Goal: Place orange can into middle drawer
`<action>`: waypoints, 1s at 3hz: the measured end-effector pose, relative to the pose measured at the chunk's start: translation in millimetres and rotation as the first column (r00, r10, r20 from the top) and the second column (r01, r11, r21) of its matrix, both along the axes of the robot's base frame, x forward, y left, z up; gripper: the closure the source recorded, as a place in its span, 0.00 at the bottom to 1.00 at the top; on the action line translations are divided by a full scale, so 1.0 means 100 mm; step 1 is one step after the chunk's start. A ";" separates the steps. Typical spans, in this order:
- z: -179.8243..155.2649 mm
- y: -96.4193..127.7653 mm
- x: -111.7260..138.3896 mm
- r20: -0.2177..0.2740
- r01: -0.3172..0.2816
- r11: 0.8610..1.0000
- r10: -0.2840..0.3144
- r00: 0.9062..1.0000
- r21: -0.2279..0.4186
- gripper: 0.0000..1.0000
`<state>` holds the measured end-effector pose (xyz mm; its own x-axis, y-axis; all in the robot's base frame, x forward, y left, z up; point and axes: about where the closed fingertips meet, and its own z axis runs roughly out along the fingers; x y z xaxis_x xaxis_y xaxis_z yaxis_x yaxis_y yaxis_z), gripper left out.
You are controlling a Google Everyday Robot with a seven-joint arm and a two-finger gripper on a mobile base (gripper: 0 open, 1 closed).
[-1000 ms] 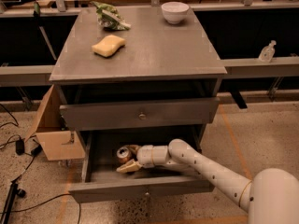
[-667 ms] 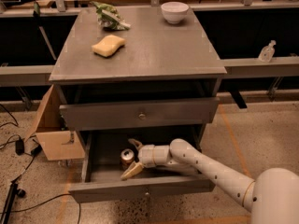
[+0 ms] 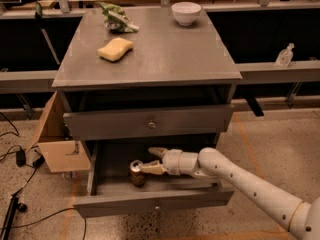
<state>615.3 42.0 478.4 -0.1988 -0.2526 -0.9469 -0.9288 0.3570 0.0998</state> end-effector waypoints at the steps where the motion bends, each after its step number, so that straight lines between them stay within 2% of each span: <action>1: 0.24 -0.49 -0.22 -0.098 0.074 0.997 -0.073 0.992 0.003 0.65; 2: 0.63 -0.89 -0.57 -0.166 0.115 0.993 -0.109 0.980 0.026 0.87; 3: 1.22 -1.30 -0.80 -0.175 0.125 0.987 -0.106 0.979 0.101 1.00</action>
Offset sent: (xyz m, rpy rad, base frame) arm -0.1135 -0.1672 0.1211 0.0788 0.2502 -0.1973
